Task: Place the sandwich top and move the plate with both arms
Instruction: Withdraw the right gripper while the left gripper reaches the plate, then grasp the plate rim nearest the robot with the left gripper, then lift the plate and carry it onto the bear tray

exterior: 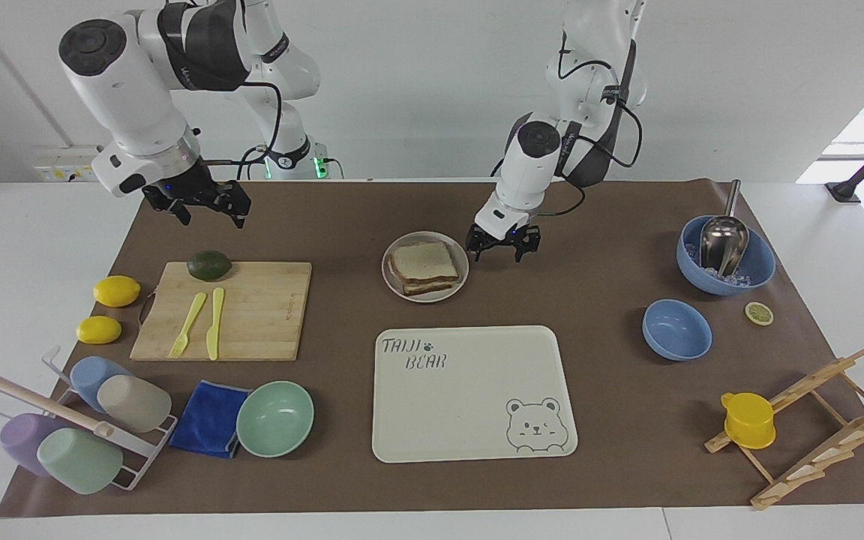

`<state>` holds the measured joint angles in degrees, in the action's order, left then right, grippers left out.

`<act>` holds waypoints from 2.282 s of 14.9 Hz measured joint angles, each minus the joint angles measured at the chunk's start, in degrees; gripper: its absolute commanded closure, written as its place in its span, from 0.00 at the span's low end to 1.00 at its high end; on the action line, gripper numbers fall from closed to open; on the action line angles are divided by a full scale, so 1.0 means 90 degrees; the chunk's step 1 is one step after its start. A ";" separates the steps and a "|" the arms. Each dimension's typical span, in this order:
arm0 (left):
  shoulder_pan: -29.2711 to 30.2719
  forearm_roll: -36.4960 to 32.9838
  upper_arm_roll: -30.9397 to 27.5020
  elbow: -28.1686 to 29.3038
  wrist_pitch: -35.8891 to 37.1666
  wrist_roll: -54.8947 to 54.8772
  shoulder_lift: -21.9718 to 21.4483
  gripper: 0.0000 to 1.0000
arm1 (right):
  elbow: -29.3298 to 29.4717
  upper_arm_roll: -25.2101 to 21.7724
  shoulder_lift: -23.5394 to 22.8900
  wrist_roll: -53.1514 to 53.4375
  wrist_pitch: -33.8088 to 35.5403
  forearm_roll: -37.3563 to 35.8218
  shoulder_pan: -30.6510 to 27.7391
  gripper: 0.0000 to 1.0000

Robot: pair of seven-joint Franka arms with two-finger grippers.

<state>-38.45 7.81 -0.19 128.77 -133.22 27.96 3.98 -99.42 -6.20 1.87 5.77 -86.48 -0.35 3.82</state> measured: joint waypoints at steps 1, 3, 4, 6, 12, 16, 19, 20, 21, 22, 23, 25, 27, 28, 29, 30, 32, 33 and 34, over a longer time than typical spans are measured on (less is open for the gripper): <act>-0.0077 0.0060 0.0003 0.0011 -0.0015 0.0001 0.0031 0.06 | 0.0047 -0.0055 0.0016 -0.0077 0.0056 0.0000 -0.0011 0.00; -0.0159 0.0092 0.0001 0.0033 -0.0020 0.0013 0.0047 0.10 | 0.0057 -0.0051 0.0040 -0.0107 -0.0034 0.0001 -0.0025 0.00; -0.0175 0.0113 -0.0004 0.0055 -0.0021 0.0015 0.0047 0.13 | 0.0057 -0.0030 0.0039 -0.0110 -0.0051 0.0001 -0.0022 0.00; -0.0194 0.0261 -0.0005 0.0101 -0.0024 0.0015 0.0047 0.17 | 0.0057 -0.0012 0.0039 -0.0179 -0.0097 0.0001 0.0013 0.00; -0.0361 0.0531 -0.0004 0.0172 -0.0234 0.0018 0.0057 0.24 | 0.0056 -0.0123 0.0019 -0.0726 -0.0423 0.0001 0.0068 0.00; -0.0406 0.0552 0.0000 0.0201 -0.0406 0.0022 0.0183 0.29 | 0.0087 -0.0204 -0.0190 -0.0789 -0.0362 0.0001 0.0069 0.00; -0.0421 0.0557 -0.0003 0.0202 -0.0471 0.0023 0.0240 0.38 | 0.0201 -0.0202 -0.0209 -0.0789 -0.0282 0.0001 0.0103 0.00; -0.0422 0.0576 -0.0004 0.0202 -0.0476 0.0027 0.0241 0.44 | 0.0227 -0.0201 -0.0193 -0.0789 -0.0218 0.0001 0.0115 0.00; -0.0422 0.0634 -0.0004 0.0202 -0.0486 0.0028 0.0241 0.50 | 0.0234 -0.0198 -0.0171 -0.0789 -0.0193 0.0001 0.0123 0.00; -0.0423 0.0710 -0.0005 0.0202 -0.0502 0.0028 0.0241 0.54 | 0.0238 -0.0193 -0.0144 -0.0789 -0.0193 0.0001 0.0127 0.00; -0.0423 0.0771 -0.0005 0.0202 -0.0525 0.0028 0.0241 0.58 | 0.0239 -0.0192 -0.0116 -0.0789 -0.0193 0.0001 0.0129 0.00; -0.0425 0.0812 -0.0005 0.0203 -0.0563 0.0028 0.0245 0.64 | 0.0239 -0.0203 -0.0081 -0.0789 -0.0193 0.0001 0.0113 0.00; -0.0425 0.0837 -0.0005 0.0208 -0.0618 0.0029 0.0264 0.69 | 0.0239 -0.0224 -0.0079 -0.0789 -0.0193 0.0001 0.0095 0.00; -0.0425 0.0840 -0.0005 0.0209 -0.0637 0.0030 0.0280 0.72 | 0.0239 -0.0227 -0.0080 -0.0789 -0.0193 0.0001 0.0094 0.00; -0.0425 0.0842 -0.0005 0.0211 -0.0656 0.0030 0.0302 0.75 | 0.0239 -0.0228 -0.0079 -0.0789 -0.0191 0.0001 0.0094 0.00; -0.0425 0.0848 -0.0005 0.0212 -0.0677 0.0031 0.0323 0.80 | 0.0239 -0.0229 -0.0080 -0.0789 -0.0180 0.0001 0.0094 0.00; -0.0426 0.0940 -0.0005 0.0213 -0.0719 0.0032 0.0347 0.94 | 0.0239 -0.0229 -0.0079 -0.0789 -0.0170 0.0001 0.0094 0.00; -0.0427 0.1009 -0.0005 0.0213 -0.0724 0.0033 0.0352 1.00 | 0.0239 -0.0229 -0.0080 -0.0789 -0.0170 0.0001 0.0095 0.00; -0.0426 0.1054 -0.0006 0.0211 -0.0738 0.0034 0.0353 1.00 | 0.0239 -0.0229 -0.0080 -0.0789 -0.0169 0.0001 0.0097 0.00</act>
<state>-42.29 17.29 -0.24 130.68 -139.87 28.27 7.15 -97.27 -8.27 1.16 -1.33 -88.01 -0.34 4.69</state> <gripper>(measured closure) 0.859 0.000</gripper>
